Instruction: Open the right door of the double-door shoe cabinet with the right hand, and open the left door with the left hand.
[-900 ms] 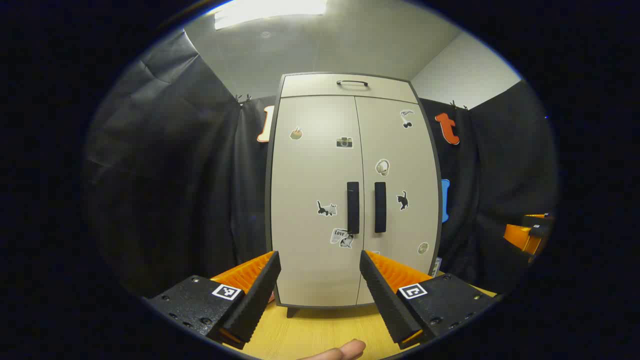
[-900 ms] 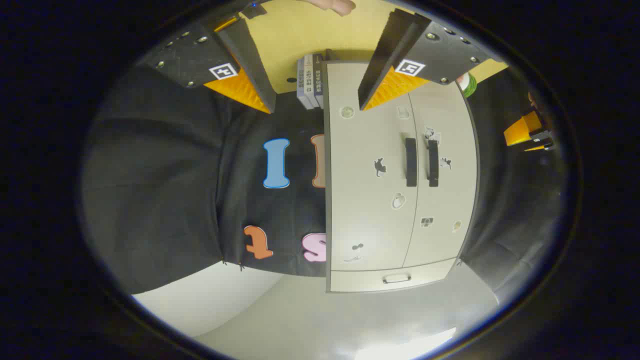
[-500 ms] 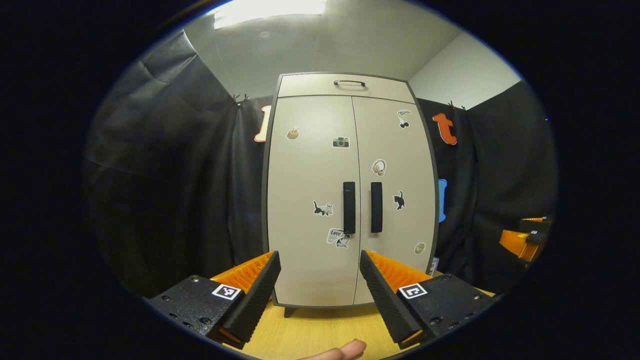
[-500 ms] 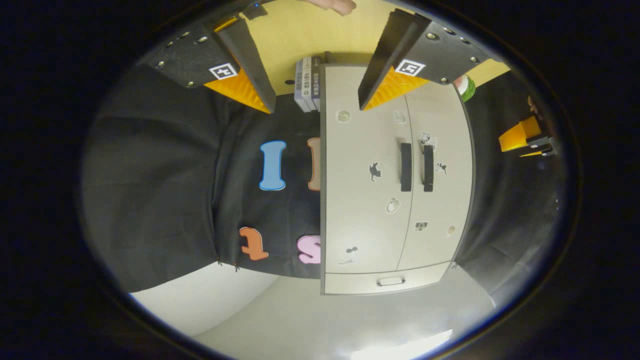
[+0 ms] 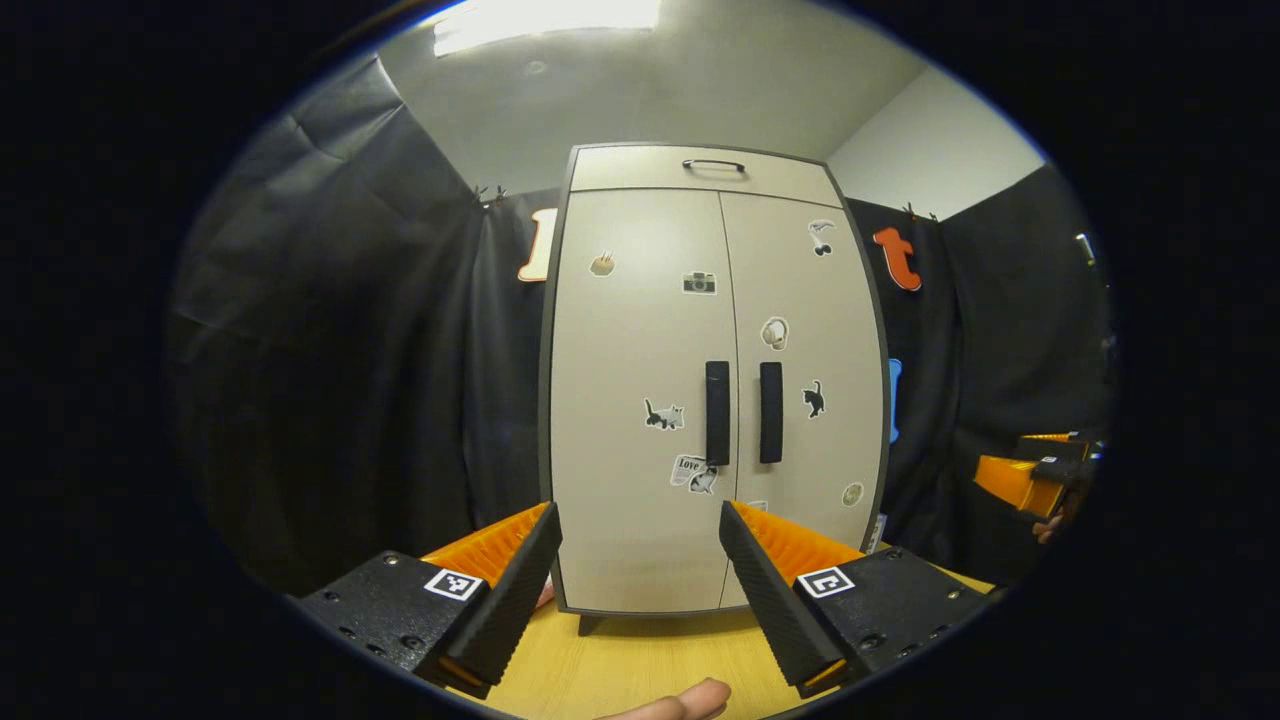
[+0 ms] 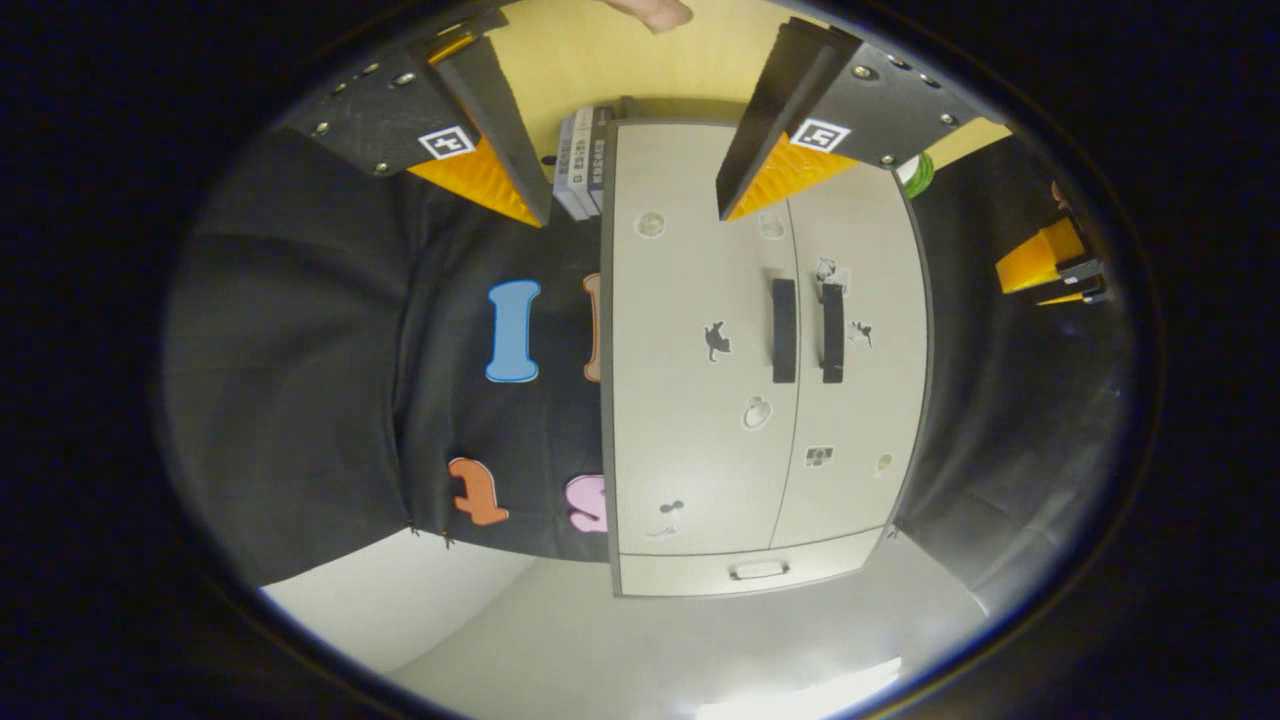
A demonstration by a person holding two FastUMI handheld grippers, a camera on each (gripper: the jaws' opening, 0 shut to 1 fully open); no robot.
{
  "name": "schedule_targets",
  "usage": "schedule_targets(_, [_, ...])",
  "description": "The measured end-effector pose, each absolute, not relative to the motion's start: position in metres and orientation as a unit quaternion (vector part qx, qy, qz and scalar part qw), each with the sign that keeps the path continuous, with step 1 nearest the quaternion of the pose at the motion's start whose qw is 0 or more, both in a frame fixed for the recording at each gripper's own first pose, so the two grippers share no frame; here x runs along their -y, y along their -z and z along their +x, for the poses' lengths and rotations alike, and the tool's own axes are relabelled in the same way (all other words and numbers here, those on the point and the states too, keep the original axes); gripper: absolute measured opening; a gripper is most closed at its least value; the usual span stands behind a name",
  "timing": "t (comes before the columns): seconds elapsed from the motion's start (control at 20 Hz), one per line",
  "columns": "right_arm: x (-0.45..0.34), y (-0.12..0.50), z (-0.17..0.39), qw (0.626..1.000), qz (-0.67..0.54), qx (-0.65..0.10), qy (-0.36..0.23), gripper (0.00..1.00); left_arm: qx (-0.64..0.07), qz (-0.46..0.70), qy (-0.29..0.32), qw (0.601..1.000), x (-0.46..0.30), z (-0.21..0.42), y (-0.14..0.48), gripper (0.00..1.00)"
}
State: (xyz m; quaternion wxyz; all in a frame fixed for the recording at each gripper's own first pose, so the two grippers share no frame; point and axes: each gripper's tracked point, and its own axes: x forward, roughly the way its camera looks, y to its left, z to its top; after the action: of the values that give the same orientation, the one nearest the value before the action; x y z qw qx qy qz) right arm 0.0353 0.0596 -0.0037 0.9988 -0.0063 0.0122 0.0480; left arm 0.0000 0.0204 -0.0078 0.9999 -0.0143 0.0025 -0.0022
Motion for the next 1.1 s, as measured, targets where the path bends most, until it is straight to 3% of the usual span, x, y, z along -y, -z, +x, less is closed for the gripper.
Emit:
schedule_targets(0.1, [-0.081, -0.001, 0.059, 0.998, -0.007, -0.015, -0.061, 0.99, -0.006, -0.014, 0.011, 1.000, -0.023, -0.005, 0.013, 0.99])
schedule_targets(0.3, [-0.140, -0.015, 0.114, 0.993, 0.015, -0.021, -0.112, 0.95, -0.006, -0.024, 0.022, 0.999, -0.028, -0.019, 0.027, 0.99])
schedule_targets(0.4, [-0.167, -0.026, 0.142, 0.991, 0.020, -0.014, -0.134, 0.99, -0.010, -0.035, 0.030, 0.999, -0.030, -0.029, 0.037, 0.98])
schedule_targets(0.45, [-0.179, -0.034, 0.156, 0.990, 0.022, -0.003, -0.140, 0.94, -0.012, -0.038, 0.031, 0.999, -0.033, -0.034, 0.042, 0.99])
schedule_targets(0.5, [-0.193, -0.041, 0.169, 0.989, 0.016, 0.005, -0.144, 0.99, -0.013, -0.038, 0.031, 0.999, -0.035, -0.037, 0.047, 0.99])
schedule_targets(0.65, [-0.233, -0.049, 0.192, 0.987, -0.010, 0.022, -0.157, 0.99, -0.017, -0.028, 0.030, 0.999, -0.044, -0.043, 0.056, 0.99])
schedule_targets(1.0, [-0.265, -0.028, 0.239, 0.993, -0.045, -0.011, -0.108, 0.96, -0.025, -0.035, 0.021, 0.999, -0.075, -0.046, 0.075, 0.99])
schedule_targets(1.1, [-0.266, -0.027, 0.248, 0.995, -0.022, -0.010, -0.095, 0.91, -0.019, -0.033, 0.017, 0.999, -0.082, -0.046, 0.075, 0.99])
